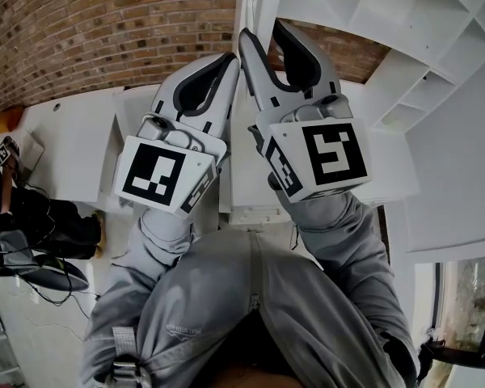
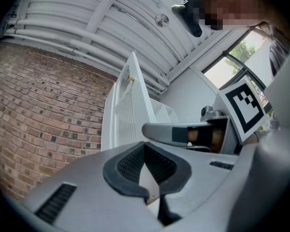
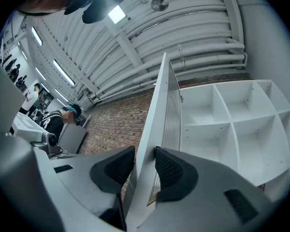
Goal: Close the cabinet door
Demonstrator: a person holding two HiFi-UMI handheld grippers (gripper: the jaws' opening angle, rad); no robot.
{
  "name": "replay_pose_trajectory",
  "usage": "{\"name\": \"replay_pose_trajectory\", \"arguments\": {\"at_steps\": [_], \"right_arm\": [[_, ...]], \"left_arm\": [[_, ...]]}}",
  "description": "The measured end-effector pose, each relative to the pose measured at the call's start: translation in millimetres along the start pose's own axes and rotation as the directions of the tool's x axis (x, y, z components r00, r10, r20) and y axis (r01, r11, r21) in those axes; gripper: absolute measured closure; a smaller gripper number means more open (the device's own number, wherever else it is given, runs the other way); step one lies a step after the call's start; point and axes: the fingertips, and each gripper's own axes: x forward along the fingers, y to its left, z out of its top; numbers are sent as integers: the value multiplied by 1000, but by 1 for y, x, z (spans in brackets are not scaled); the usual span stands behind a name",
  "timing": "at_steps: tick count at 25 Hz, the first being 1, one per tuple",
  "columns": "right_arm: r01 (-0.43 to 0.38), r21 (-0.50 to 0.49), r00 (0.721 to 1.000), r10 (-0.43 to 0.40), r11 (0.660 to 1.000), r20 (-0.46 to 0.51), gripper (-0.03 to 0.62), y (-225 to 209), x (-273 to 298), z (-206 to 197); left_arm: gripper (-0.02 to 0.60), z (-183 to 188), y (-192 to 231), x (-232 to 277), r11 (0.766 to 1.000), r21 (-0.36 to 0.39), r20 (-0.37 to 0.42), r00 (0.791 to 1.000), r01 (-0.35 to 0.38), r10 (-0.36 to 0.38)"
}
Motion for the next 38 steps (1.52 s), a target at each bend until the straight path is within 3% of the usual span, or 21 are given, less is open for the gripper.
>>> {"name": "replay_pose_trajectory", "arguments": {"at_steps": [10, 25, 38], "right_arm": [[8, -6, 1000, -8, 1000, -10, 453, -12, -11, 0], [115, 31, 992, -113, 993, -57, 485, -64, -35, -7], [143, 77, 987, -137, 987, -81, 497, -100, -45, -13]], "left_arm": [[575, -5, -12, 15, 997, -25, 15, 997, 72, -72], [575, -20, -40, 43, 974, -80, 24, 977, 214, -212], [575, -35, -47, 54, 957, -89, 7, 961, 275, -275]]}}
